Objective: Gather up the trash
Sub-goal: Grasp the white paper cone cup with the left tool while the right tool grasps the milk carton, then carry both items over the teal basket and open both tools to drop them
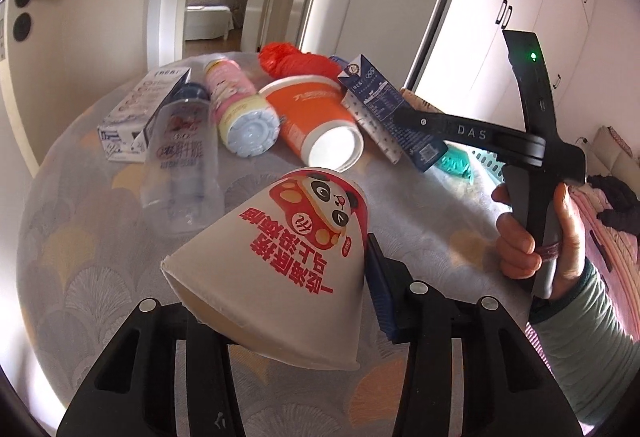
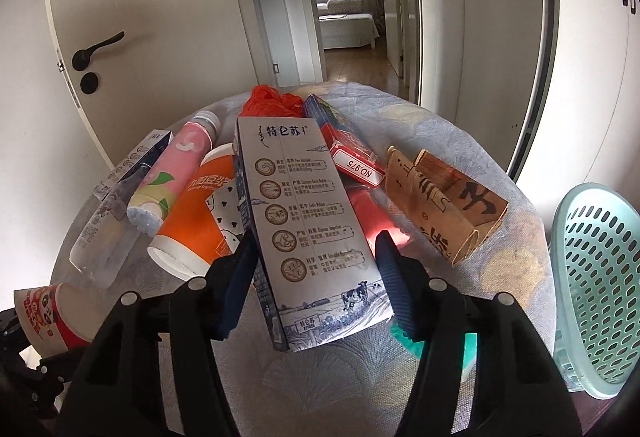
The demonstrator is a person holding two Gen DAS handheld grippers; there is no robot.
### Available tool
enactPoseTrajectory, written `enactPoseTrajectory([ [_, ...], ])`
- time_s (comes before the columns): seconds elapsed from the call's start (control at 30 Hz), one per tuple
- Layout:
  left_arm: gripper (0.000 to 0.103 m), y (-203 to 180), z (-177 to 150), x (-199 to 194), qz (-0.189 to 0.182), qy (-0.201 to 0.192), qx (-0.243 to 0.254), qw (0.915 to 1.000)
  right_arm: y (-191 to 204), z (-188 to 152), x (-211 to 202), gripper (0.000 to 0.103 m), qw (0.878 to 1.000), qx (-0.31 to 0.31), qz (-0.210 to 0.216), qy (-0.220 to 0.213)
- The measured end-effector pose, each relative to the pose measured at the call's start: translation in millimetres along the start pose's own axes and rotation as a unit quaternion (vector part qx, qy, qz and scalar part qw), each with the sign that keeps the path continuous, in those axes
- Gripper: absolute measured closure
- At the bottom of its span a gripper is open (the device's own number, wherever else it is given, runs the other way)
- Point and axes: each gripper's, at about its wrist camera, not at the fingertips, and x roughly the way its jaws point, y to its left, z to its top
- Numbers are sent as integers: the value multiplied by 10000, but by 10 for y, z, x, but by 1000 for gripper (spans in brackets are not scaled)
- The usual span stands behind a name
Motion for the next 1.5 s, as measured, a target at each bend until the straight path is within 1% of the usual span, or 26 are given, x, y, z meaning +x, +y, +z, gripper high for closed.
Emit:
enactPoseTrajectory([
  [0.07, 60, -63, 66, -3, -10, -62, 71, 10000, -15, -12, -110, 51, 9998, 75, 27, -176],
  [0.13, 60, -129, 160, 13, 5, -106, 161, 9998, -25, -18, -243, 52, 9993, 101, -65, -348],
  [0.23, 60, -251, 360, 44, -98, -222, 331, 9992, -102, 8, -474, 52, 9978, 189, -205, -593],
  [0.33, 60, -459, 625, 104, -255, -376, 562, 9974, -262, 50, -757, 52, 9939, 294, -556, -902],
  [0.43, 60, -761, 929, 237, -476, -482, 797, 9945, -576, 91, -994, 52, 9877, 586, -987, -1060],
  [0.5, 60, -992, 1112, 343, -662, -491, 947, 9921, -842, 79, -1125, 52, 9800, 761, -1479, -1094],
  [0.57, 60, -1253, 1315, 503, -1004, -442, 1065, 9882, -1140, 33, -1237, 52, 9706, 1001, -1902, -1080],
  [0.67, 60, -1621, 1544, 761, -1342, -429, 1221, 9825, -1547, -56, -1307, 52, 9571, 1351, -2383, -946],
  [0.77, 60, -2050, 1695, 1112, -1649, -238, 1359, 9766, -1919, -143, -1276, 52, 9459, 1656, -2688, -749],
  [0.8, 60, -2179, 1720, 1243, -1762, -109, 1361, 9748, -2045, -176, -1236, 52, 9422, 1794, -2755, -646],
  [0.9, 60, -2460, 1765, 1708, -1792, 205, 1423, 9732, -2394, -305, -1104, 52, 9318, 2199, -2875, -269],
  [0.97, 60, -2582, 1742, 2052, -1826, 575, 1366, 9719, -2543, -394, -994, 52, 9244, 2351, -3003, -12],
  [1.03, 60, -2672, 1696, 2330, -1928, 999, 1377, 9664, -2649, -510, -915, 51, 9177, 2469, -3107, 196],
  [1.1, 60, -2787, 1619, 2515, -1830, 1205, 1524, 9637, -2730, -617, -843, 51, 9146, 2615, -3063, 367],
  [1.17, 60, -2808, 1541, 2659, -1697, 1315, 1622, 9631, -2767, -689, -777, 51, 9119, 2724, -3032, 477],
  [1.23, 59, -2812, 1486, 2714, -1698, 1394, 1618, 9621, -2764, -735, -772, 50, 9106, 2770, -3027, 502],
  [1.27, 58, -2816, 1478, 2714, -1690, 1371, 1621, 9625, -2793, -762, -782, 50, 9107, 2802, -2997, 481],
  [1.3, 45, -2818, 1457, 2687, -1700, 1339, 1638, 9625, -2788, -777, -795, 50, 9114, 2839, -2942, 462],
  [1.33, 31, -2820, 1452, 2650, -1664, 1282, 1671, 9633, -2809, -798, -817, 49, 9126, 2859, -2889, 441],
  [1.37, 28, -2811, 1452, 2577, -1612, 1168, 1703, 9651, -2808, -800, -841, 49, 9130, 2854, -2886, 421],
  [1.4, 28, -2812, 1459, 2513, -1598, 1061, 1755, 9656, -2794, -790, -863, 49, 9122, 2842, -2922, 412],
  [1.5, 28, -2801, 1456, 2349, -1709, 976, 1706, 9655, -2675, -769, -944, 49, 9142, 2824, -2892, 310],
])
